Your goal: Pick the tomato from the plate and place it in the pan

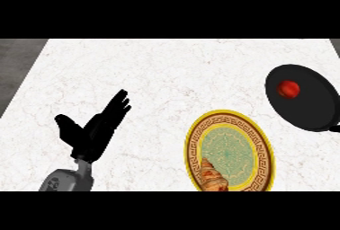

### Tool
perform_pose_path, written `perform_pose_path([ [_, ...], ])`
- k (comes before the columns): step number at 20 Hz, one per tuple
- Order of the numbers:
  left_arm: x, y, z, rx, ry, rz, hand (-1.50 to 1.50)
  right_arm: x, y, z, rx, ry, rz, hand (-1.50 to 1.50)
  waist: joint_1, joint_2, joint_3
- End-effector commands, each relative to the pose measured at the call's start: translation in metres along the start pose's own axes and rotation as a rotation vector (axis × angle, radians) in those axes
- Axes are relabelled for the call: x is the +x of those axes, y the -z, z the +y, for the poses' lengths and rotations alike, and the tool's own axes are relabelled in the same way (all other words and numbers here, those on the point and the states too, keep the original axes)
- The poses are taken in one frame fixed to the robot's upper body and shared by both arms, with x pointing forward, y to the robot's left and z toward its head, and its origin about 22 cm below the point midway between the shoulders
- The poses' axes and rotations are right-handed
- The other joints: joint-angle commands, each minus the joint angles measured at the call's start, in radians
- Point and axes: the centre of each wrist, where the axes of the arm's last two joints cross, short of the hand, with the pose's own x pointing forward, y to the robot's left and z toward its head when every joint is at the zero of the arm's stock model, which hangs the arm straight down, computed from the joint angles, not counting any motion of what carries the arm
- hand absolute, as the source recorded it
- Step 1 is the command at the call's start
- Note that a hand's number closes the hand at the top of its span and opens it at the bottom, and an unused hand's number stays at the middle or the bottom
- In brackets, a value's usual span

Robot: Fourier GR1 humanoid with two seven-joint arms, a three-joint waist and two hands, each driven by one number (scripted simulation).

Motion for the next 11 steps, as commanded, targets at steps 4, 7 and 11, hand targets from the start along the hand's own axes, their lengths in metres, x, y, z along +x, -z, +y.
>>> perform_pose_path([
  [4, -0.001, 0.005, 0.001, 0.013, -0.003, -0.008, 0.00, 0.003, -0.020, -0.026, 0.103, 0.097, -0.084, -1.50, -0.016, 0.002, 0.002],
  [7, 0.003, 0.004, 0.003, 0.021, 0.001, -0.003, 0.00, 0.005, -0.024, -0.031, 0.140, 0.099, -0.091, -1.50, -0.019, -0.006, 0.001],
  [11, -0.001, 0.000, 0.009, 0.022, 0.002, 0.005, 0.00, 0.010, -0.029, -0.041, 0.148, 0.087, -0.104, -1.50, -0.019, -0.009, 0.000],
])
